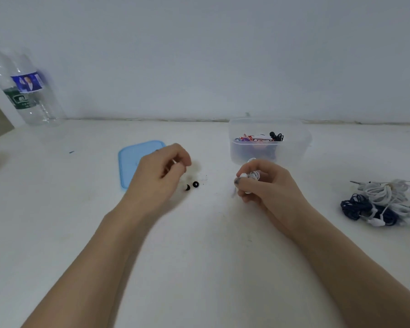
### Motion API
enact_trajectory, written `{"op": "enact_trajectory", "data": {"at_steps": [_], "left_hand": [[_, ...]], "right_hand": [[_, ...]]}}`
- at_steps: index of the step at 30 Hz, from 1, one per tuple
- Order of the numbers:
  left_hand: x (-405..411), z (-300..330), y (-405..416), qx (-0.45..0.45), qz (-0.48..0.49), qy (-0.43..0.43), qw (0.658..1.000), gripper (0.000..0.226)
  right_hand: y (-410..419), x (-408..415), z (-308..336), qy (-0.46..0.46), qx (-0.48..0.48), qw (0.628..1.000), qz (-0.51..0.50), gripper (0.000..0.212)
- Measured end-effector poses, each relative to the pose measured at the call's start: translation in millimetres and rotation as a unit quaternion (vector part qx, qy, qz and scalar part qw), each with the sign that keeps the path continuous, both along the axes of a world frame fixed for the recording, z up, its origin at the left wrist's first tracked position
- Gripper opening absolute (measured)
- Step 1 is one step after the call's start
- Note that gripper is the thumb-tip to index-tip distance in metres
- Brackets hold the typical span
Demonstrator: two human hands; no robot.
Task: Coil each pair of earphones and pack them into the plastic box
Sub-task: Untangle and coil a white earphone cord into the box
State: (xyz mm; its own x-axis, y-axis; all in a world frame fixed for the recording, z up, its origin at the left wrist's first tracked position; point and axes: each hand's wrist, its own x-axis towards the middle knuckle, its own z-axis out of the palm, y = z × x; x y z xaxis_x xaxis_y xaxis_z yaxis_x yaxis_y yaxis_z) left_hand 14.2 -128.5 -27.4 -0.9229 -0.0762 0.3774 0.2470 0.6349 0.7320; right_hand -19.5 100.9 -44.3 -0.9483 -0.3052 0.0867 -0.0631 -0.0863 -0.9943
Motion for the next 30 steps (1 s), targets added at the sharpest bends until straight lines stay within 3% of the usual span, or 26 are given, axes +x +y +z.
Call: {"op": "enact_trajectory", "data": {"at_steps": [4,9,18,23,30], "left_hand": [[6,-8,-30,-0.129,0.026,-0.077,0.988,0.01],[11,-11,-50,-0.155,0.02,-0.133,0.979,0.012],[12,-10,-46,-0.163,-0.036,-0.121,0.978,0.015],[13,-7,-32,-0.151,-0.066,-0.073,0.984,0.019],[11,-14,2,-0.128,-0.119,-0.012,0.985,0.008]], "right_hand": [[0,-1,-1,0.002,0.01,1.0,0.005,0.01],[0,1,2,-0.004,0.014,1.0,0.006,0.023],[1,2,4,-0.018,-0.019,1.0,0.017,0.023],[1,3,4,-0.016,-0.019,0.999,0.019,0.02],[-1,4,6,-0.005,-0.002,1.0,0.01,0.028]]}}
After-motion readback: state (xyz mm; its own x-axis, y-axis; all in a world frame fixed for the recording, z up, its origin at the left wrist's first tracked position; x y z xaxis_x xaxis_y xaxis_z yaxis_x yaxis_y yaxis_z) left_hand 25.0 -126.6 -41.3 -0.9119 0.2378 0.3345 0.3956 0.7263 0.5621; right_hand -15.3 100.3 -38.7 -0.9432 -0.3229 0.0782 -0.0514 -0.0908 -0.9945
